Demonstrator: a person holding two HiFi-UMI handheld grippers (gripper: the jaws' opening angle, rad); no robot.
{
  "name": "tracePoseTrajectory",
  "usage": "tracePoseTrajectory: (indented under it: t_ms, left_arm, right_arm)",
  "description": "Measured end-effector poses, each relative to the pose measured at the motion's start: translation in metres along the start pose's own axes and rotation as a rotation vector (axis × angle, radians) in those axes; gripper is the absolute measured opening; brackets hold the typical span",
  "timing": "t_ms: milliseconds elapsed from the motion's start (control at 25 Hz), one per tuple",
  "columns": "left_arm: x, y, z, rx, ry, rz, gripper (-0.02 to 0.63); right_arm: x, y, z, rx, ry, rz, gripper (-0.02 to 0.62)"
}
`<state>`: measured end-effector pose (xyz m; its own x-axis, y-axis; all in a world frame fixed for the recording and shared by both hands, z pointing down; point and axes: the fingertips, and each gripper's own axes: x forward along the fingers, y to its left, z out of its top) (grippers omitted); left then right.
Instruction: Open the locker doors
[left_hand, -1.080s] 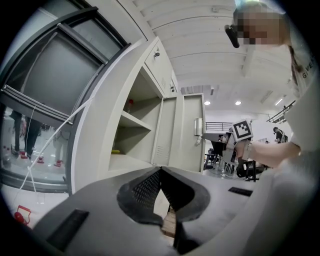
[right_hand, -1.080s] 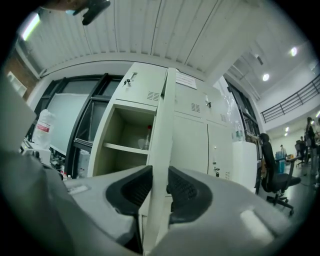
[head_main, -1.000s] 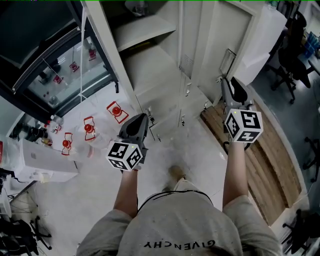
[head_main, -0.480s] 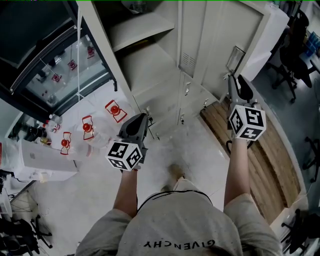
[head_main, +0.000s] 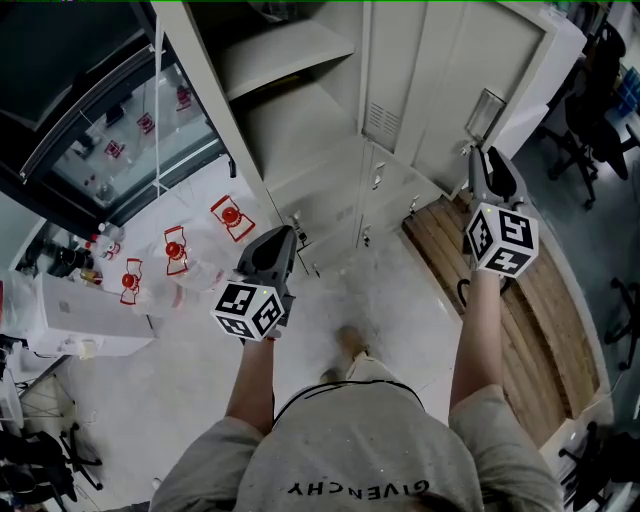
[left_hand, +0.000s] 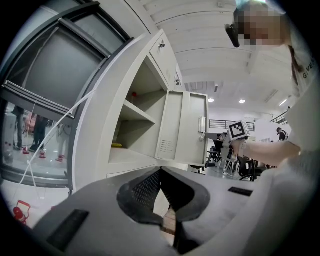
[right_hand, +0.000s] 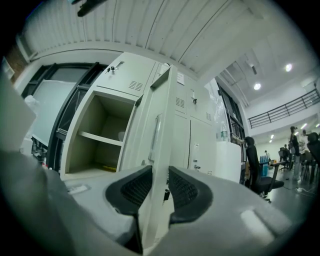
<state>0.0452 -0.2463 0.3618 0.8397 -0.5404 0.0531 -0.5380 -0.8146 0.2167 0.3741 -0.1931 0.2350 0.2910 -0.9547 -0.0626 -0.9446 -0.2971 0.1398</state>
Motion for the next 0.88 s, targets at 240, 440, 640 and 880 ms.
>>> tracePoseTrajectory:
  t_ms: [240,440,640,880]
  left_arm:
    - [-0.003,0.0,-0.004,0.0,0.005,0.007,-0.002]
    - [-0.005,0.0,-0.003,-0.003,0.01,0.009,-0.002]
    - [-0.01,-0.002,-0.007,-0.004,0.017,0.01,-0.002]
    - [-0.018,0.005,-0.017,0.004,0.013,0.038,-0.002]
  right_arm:
    - [-0.004,0.0,-0.006,0.0,-0.003,-0.007,0.1]
    - [-0.008,0.005,-0.01,-0.003,0.003,-0.005,0.1]
    - [-0.021,0.011,-0.01,-0.007,-0.008,-0.009,0.1]
    - [-0.036,0.031,-0.009,-0.016,-0.059,0.025,0.101]
